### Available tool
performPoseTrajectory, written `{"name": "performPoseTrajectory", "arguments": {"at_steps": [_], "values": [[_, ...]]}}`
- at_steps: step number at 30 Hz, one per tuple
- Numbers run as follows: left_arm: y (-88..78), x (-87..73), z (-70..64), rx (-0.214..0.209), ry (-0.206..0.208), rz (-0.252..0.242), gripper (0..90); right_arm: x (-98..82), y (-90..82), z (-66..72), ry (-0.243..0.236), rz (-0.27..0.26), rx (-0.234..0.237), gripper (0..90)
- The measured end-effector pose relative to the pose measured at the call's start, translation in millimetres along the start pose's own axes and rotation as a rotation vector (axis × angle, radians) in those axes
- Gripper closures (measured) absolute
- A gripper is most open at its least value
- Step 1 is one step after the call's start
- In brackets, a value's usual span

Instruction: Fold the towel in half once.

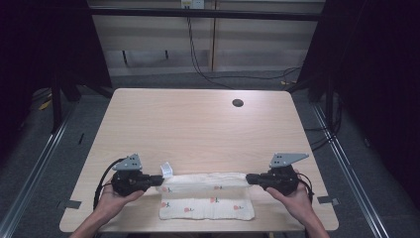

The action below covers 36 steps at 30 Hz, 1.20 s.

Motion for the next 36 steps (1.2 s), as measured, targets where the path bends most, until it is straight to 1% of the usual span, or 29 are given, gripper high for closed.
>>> {"name": "performPoseTrajectory", "arguments": {"at_steps": [2,4,6,9,10,12,13,15,17,18,20,21,22,23,24,25,26,27,28,29,30,31,32,33,34,35,36], "values": [[1.8,-5.0,-5.4,-0.007,0.006,0.016,86.0,-5.6,1.7,2.3,0.002,0.019,0.003,87.6],[3.2,-8.3,-9.5,-0.011,0.010,0.009,86.0,-10.8,2.7,5.5,0.000,0.031,0.003,87.6],[4.6,-11.8,-11.0,-0.021,0.005,-0.009,86.0,-17.0,2.7,8.7,0.000,0.043,0.005,87.5],[5.0,-13.8,-12.6,-0.026,-0.001,-0.014,85.8,-25.5,2.2,9.2,0.012,0.042,0.007,87.2],[5.7,-14.3,-13.9,-0.028,0.004,-0.010,85.7,-27.9,2.4,9.6,0.021,0.042,0.009,87.0],[6.8,-15.8,-16.8,-0.026,0.029,0.007,85.5,-35.4,3.4,11.6,0.045,0.036,0.020,86.9],[7.3,-16.3,-18.2,-0.030,0.032,0.005,85.5,-37.7,3.5,12.4,0.052,0.035,0.022,86.7],[7.6,-17.4,-20.1,-0.041,0.036,0.009,85.4,-44.9,4.7,13.9,0.047,0.062,0.022,86.5],[9.3,-21.0,-23.4,-0.045,0.048,0.032,85.1,-50.7,5.3,15.5,0.062,0.073,0.034,85.8],[10.9,-23.1,-26.1,-0.051,0.052,0.040,84.8,-52.8,5.7,16.2,0.055,0.085,0.032,85.3],[12.3,-27.0,-31.1,-0.053,0.073,0.066,84.7,-55.2,6.6,17.5,0.054,0.099,0.031,85.0],[12.5,-27.9,-34.0,-0.052,0.085,0.069,84.7,-56.4,7.2,18.3,0.047,0.108,0.028,84.6],[13.4,-29.0,-36.1,-0.063,0.081,0.075,84.8,-57.7,7.6,20.0,0.028,0.120,0.016,84.8],[13.9,-29.5,-37.0,-0.058,0.083,0.082,84.7,-58.8,8.4,21.5,0.025,0.117,0.020,84.4],[14.0,-29.7,-38.2,-0.063,0.082,0.083,84.3,-60.2,7.8,23.2,0.027,0.126,0.021,84.0],[13.7,-29.7,-39.6,-0.082,0.083,0.080,83.9,-62.1,7.7,25.3,0.023,0.131,0.020,83.8],[13.5,-30.3,-42.0,-0.096,0.078,0.083,82.8,-64.1,7.2,26.8,0.013,0.142,0.011,83.1],[13.1,-31.8,-43.3,-0.085,0.085,0.096,81.4,-65.8,6.8,27.9,0.010,0.145,0.010,82.1],[12.2,-33.3,-44.8,-0.094,0.090,0.111,78.3,-66.9,6.2,28.5,0.014,0.144,0.008,80.8],[10.7,-35.2,-47.2,-0.098,0.108,0.117,77.2,-67.7,5.8,28.7,0.018,0.146,0.009,80.8],[8.9,-35.4,-47.5,-0.090,0.117,0.127,76.6,-67.8,5.8,28.1,0.019,0.143,0.012,79.9],[7.6,-34.3,-49.0,-0.104,0.111,0.116,76.2,-67.6,5.4,27.5,0.024,0.146,0.008,78.1],[7.0,-33.2,-49.9,-0.106,0.114,0.107,76.0,-67.0,4.8,27.4,0.033,0.144,0.013,76.1],[6.1,-32.1,-50.5,-0.107,0.109,0.108,74.9,-66.5,4.0,27.7,0.033,0.135,0.020,76.0],[5.6,-31.2,-51.1,-0.118,0.107,0.099,74.5,-66.3,3.2,28.2,0.033,0.133,0.017,75.9],[3.7,-30.2,-51.3,-0.117,0.110,0.093,74.2,-66.2,2.2,28.8,0.034,0.132,0.012,75.4],[2.3,-29.4,-51.6,-0.122,0.100,0.077,72.9,-66.1,1.0,29.4,0.032,0.123,0.013,73.9]]}}
Point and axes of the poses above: each handheld gripper's, and its own axes: y roughly forward along the jaws, x roughly out of its top, z roughly to its left, the point moved 5 cm from there along y, roughly forward along the jaws
